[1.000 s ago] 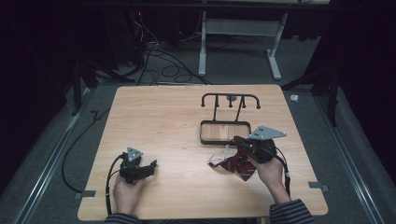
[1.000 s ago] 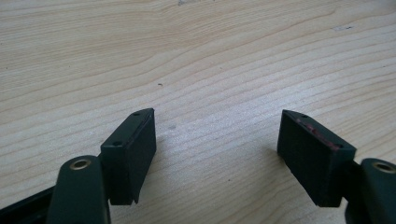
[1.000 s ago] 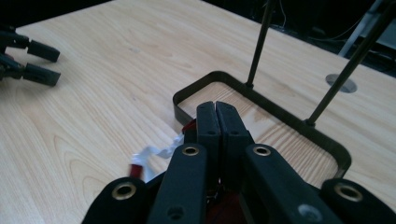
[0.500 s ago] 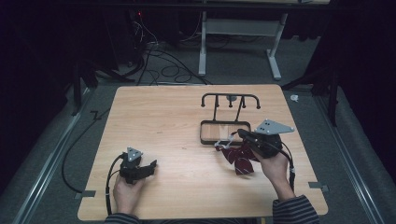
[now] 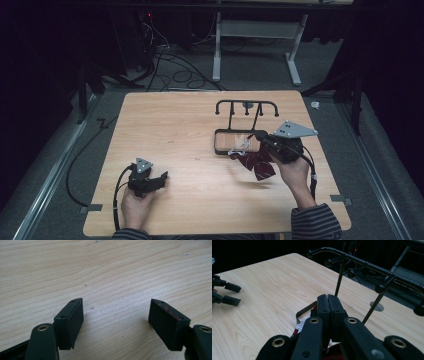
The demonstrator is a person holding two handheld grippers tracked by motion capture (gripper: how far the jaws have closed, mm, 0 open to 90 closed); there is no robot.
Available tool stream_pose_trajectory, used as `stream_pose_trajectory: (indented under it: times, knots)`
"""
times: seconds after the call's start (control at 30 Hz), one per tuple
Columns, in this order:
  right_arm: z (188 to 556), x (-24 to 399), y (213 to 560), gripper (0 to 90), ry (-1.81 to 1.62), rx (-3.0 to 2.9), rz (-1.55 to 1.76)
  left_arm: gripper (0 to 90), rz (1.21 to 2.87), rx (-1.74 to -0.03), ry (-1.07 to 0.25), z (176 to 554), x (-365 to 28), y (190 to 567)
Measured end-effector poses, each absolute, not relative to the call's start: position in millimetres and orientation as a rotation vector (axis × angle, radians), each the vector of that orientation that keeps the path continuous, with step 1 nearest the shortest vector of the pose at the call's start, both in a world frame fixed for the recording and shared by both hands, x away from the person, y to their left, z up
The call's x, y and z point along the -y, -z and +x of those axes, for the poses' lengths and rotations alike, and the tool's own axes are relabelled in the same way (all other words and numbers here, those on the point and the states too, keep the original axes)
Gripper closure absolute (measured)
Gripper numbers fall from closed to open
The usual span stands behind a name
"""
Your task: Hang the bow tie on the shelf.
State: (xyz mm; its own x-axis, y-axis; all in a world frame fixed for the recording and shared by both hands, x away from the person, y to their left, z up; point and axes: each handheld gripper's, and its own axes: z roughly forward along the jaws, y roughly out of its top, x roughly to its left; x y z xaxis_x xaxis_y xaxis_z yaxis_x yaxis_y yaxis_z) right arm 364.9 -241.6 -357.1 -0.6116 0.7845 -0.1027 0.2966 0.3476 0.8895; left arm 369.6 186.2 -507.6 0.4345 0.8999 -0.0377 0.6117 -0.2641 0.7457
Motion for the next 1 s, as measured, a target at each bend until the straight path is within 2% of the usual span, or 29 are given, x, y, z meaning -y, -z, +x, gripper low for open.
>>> stream_pose_trajectory:
  times: [1.0]
  knots:
    - [393, 233, 339, 90.0, -1.213, -2.070, 0.936, 28.7, 1.986, -1.271, -0.523, 370, -186, 508]
